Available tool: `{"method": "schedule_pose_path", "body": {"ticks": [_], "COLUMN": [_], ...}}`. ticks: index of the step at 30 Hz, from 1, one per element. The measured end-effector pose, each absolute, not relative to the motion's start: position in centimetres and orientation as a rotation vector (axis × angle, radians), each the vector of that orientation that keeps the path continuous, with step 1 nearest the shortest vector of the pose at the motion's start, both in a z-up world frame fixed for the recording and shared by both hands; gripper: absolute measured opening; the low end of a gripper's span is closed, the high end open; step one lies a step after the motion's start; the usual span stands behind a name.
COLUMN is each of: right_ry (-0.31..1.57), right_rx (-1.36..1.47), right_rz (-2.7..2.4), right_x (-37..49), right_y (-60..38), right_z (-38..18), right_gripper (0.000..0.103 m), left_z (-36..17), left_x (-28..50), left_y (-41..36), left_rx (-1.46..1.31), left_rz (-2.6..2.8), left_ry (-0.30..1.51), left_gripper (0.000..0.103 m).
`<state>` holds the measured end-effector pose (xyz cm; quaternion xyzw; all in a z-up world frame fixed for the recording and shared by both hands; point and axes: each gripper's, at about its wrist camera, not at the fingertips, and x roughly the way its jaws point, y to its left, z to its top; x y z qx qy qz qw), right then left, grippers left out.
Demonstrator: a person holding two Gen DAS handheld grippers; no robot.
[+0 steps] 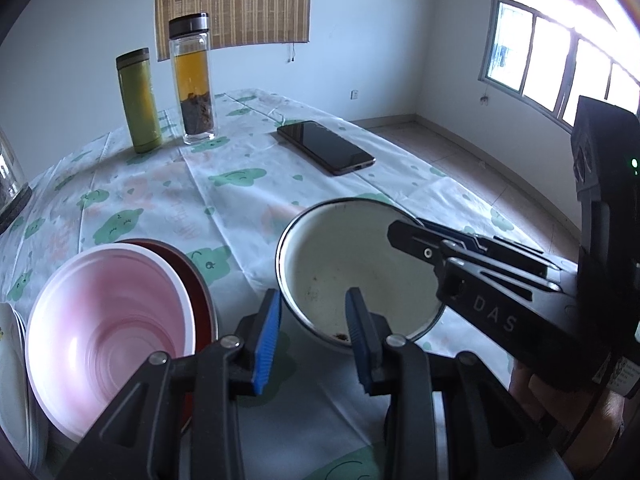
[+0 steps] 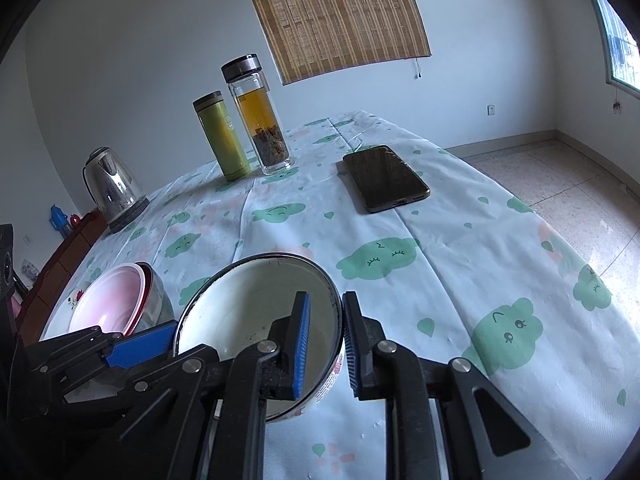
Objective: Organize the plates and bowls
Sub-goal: 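Close both grippers on the white enamel bowl rim, then lift the white enamel bowl with both grippers over the pink bowl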
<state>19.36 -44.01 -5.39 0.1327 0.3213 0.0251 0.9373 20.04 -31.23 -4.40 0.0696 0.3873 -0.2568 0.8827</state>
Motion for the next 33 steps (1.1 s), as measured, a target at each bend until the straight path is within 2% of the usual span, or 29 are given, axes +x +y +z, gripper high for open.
{"method": "schedule_pose_path", "body": {"ticks": [33], "right_ry": [0.477], "right_rx": [0.187], "right_rz": [0.086], "right_x": [17.0], "right_y": [-42.1], "right_z": [-3.0], "right_gripper": [0.018], "left_z": [-1.6], "left_x": [18.0], "left_y": [-29.0], "left_rx": [0.07], "left_rz": [-0.528], "left_ry": [0.676], "left_gripper": [0.032]}}
